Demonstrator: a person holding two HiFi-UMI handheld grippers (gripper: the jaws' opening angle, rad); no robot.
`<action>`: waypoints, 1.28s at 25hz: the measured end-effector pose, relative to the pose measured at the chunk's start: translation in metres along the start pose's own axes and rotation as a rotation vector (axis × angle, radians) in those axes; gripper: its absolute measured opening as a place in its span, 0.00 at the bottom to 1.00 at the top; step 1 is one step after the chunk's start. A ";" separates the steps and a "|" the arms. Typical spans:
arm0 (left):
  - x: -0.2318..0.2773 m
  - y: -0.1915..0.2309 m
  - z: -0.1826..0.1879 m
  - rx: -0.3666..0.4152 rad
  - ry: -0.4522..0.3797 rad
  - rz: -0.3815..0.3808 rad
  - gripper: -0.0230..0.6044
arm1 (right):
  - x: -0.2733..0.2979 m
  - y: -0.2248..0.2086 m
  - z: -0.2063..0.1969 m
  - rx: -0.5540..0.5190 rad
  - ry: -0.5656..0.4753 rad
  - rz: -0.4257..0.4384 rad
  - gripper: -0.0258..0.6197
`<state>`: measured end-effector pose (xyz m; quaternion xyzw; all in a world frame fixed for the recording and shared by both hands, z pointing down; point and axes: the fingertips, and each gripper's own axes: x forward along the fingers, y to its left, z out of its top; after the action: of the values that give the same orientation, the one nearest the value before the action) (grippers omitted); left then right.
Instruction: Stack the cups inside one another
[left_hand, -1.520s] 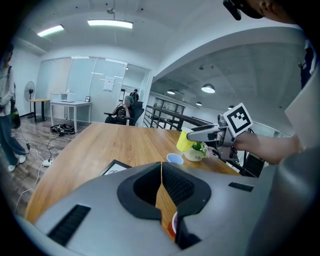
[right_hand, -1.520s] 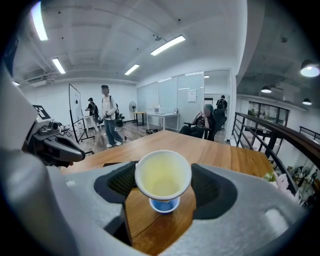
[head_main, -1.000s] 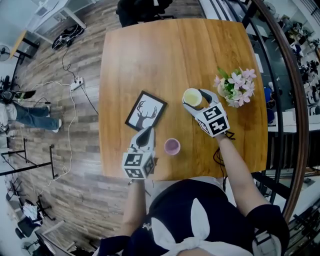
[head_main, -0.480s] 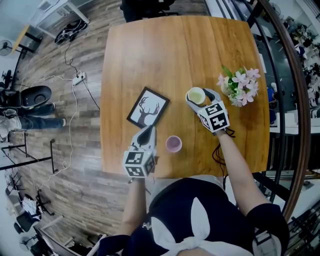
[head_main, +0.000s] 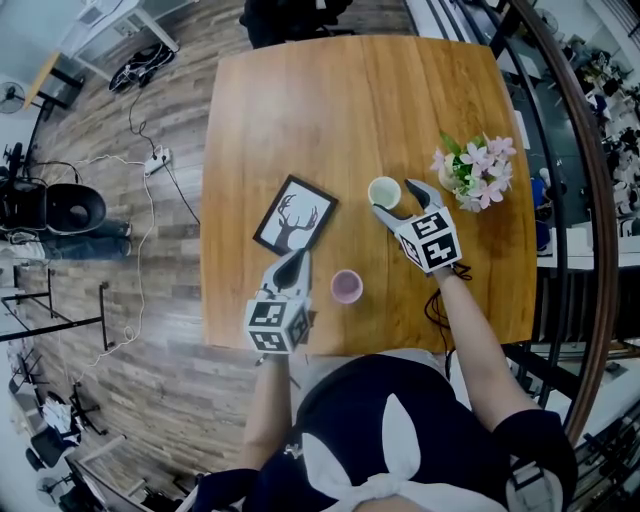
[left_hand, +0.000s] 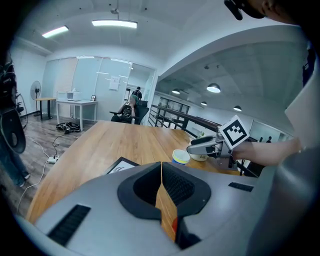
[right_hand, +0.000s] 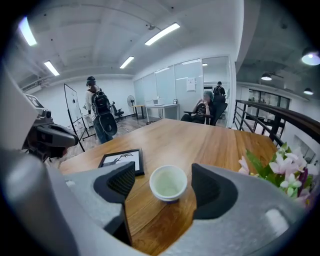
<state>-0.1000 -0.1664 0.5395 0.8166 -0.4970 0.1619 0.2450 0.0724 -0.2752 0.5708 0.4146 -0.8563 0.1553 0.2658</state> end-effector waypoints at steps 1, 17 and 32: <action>-0.001 0.000 0.001 0.000 -0.003 -0.001 0.07 | -0.004 0.003 0.001 0.000 -0.006 0.002 0.58; -0.032 -0.006 -0.005 0.000 -0.035 -0.014 0.07 | -0.050 0.077 -0.010 -0.013 -0.016 0.101 0.58; -0.068 -0.003 -0.026 -0.015 -0.041 0.001 0.07 | -0.058 0.171 -0.051 -0.090 0.068 0.264 0.63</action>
<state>-0.1292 -0.1007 0.5260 0.8177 -0.5034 0.1412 0.2408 -0.0167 -0.1102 0.5706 0.2807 -0.8999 0.1642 0.2905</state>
